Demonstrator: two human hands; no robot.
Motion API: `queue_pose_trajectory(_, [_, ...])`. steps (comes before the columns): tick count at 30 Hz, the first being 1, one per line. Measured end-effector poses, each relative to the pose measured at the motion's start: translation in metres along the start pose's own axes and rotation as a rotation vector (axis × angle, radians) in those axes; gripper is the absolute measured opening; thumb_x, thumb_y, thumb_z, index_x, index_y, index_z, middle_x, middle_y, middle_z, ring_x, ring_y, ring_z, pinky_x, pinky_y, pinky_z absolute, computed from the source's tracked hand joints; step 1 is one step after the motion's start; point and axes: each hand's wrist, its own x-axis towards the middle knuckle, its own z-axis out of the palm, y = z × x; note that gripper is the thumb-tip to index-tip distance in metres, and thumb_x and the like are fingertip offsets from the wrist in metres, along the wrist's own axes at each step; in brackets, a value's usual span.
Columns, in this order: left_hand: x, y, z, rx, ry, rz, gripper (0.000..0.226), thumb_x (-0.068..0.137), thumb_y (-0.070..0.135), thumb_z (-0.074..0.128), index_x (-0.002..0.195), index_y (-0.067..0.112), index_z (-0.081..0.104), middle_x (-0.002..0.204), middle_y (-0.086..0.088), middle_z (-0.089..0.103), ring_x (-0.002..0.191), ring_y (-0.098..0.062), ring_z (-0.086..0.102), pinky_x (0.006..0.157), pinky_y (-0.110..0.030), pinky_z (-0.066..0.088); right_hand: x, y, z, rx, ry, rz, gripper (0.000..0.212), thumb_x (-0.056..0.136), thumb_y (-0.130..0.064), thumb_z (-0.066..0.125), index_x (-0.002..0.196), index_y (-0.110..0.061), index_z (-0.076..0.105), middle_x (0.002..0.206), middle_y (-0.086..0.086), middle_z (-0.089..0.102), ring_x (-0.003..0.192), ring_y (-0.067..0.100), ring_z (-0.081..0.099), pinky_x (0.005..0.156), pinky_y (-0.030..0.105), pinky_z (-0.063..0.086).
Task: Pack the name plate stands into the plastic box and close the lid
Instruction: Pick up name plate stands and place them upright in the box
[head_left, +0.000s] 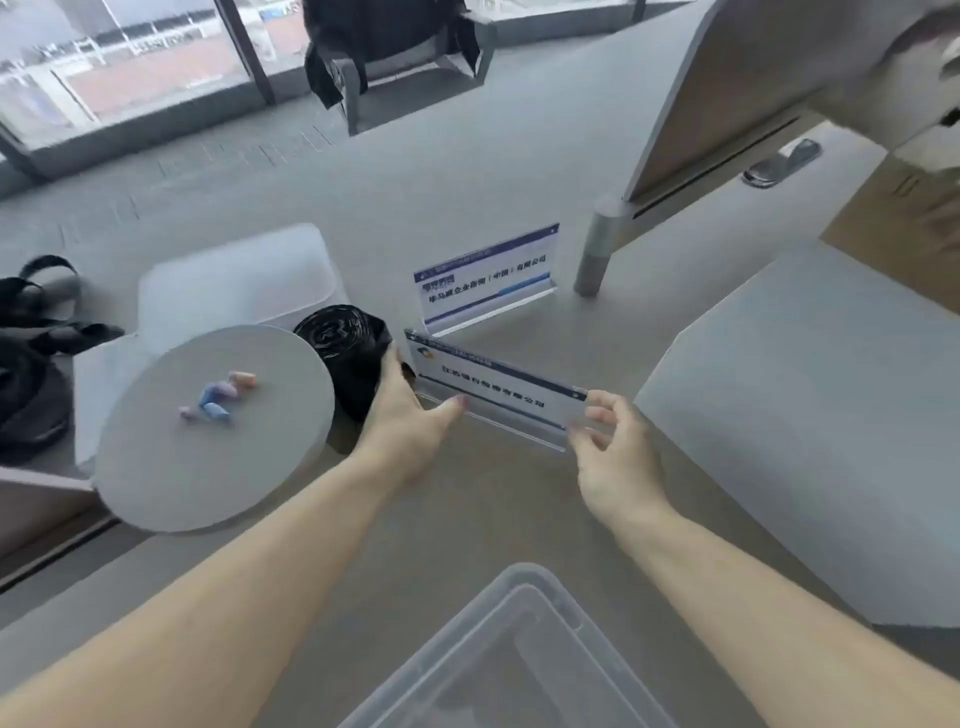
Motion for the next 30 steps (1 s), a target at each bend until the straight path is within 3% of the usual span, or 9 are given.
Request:
queue_pose_trajectory(5, [0.026,-0.015,0.017,-0.087,0.039,0.048,0.067,0.091,0.018,0.078,0.145,0.029,0.04,0.14,0.013,0.055,0.131,-0.005,0.05,0.117,-0.032,0.037,0.019,0.016,0.012,-0.087,0.004,-0.057,0.026,0.097,-0.041,0.059,0.1,-0.017,0.067,0.101,-0.005,0.074,0.081,0.007,0.063,0.065,0.017,0.045])
queue_pose_trajectory(7, [0.024,-0.022,0.019,-0.005,0.137,0.106,0.03,0.096,0.015,0.071,0.118,0.024,0.052,0.117,0.008,0.065,0.11,-0.01,0.062,0.104,-0.035,0.048,0.025,0.018,0.009,-0.083,0.04,-0.082,0.033,0.097,-0.042,0.058,0.08,-0.015,0.059,0.088,-0.006,0.074,0.068,-0.005,0.06,0.056,0.003,0.038])
queue_pose_trajectory(9, [0.015,-0.029,0.017,0.062,0.188,0.19,0.011,0.101,0.013,0.062,0.098,0.016,0.052,0.094,0.007,0.065,0.087,-0.008,0.062,0.09,-0.036,0.05,0.025,0.017,0.002,-0.055,0.046,-0.073,0.036,0.098,-0.044,0.057,0.074,-0.018,0.051,0.083,-0.009,0.071,0.06,-0.004,0.054,0.052,0.004,0.035])
queue_pose_trajectory(12, [-0.006,-0.033,0.013,0.092,0.178,0.261,0.013,0.104,0.014,0.056,0.096,0.005,0.052,0.097,0.005,0.07,0.088,0.004,0.065,0.08,-0.014,0.049,0.022,0.017,-0.01,-0.024,0.008,-0.093,0.037,0.098,-0.047,0.056,0.082,-0.013,0.053,0.084,-0.003,0.072,0.058,-0.002,0.051,0.053,0.009,0.036])
queue_pose_trajectory(15, [-0.025,-0.019,0.008,0.046,0.171,0.268,0.014,0.105,0.018,0.055,0.098,0.006,0.052,0.099,0.007,0.071,0.096,-0.009,0.067,0.071,-0.003,0.044,0.013,0.009,-0.024,-0.002,0.015,-0.134,0.031,0.094,-0.048,0.061,0.078,-0.022,0.055,0.08,-0.005,0.068,0.06,-0.005,0.057,0.059,0.013,0.041])
queue_pose_trajectory(19, [-0.058,0.018,-0.004,-0.038,0.193,0.259,0.006,0.106,0.02,0.054,0.1,0.021,0.053,0.093,0.02,0.067,0.095,-0.002,0.062,0.073,-0.005,0.045,-0.008,-0.02,-0.05,0.027,0.092,-0.17,0.023,0.091,-0.048,0.065,0.077,-0.032,0.057,0.083,-0.009,0.068,0.077,0.016,0.065,0.077,0.038,0.053])
queue_pose_trajectory(22, [-0.088,0.058,-0.022,-0.082,0.205,0.264,0.026,0.106,0.018,0.055,0.092,0.04,0.051,0.086,0.039,0.062,0.086,0.012,0.058,0.071,-0.004,0.044,-0.032,-0.059,-0.078,0.05,0.108,-0.213,0.023,0.086,-0.057,0.067,0.08,-0.036,0.059,0.088,-0.01,0.069,0.089,0.02,0.071,0.086,0.05,0.059])
queue_pose_trajectory(26, [-0.123,0.112,-0.069,-0.084,0.238,0.319,0.025,0.104,0.019,0.058,0.094,0.042,0.053,0.091,0.026,0.061,0.086,0.006,0.058,0.063,-0.005,0.04,-0.07,-0.118,-0.113,0.078,0.087,-0.311,0.031,0.071,-0.075,0.065,0.08,-0.046,0.06,0.086,-0.015,0.067,0.09,0.016,0.072,0.078,0.051,0.062])
queue_pose_trajectory(30, [-0.172,0.14,-0.122,-0.093,0.269,0.412,0.025,0.101,0.018,0.061,0.092,0.041,0.059,0.088,0.019,0.066,0.08,0.005,0.062,0.065,-0.015,0.047,-0.125,-0.164,-0.134,0.116,0.056,-0.403,0.018,0.087,-0.047,0.071,0.079,-0.038,0.057,0.088,-0.007,0.065,0.093,0.023,0.071,0.069,0.052,0.064])
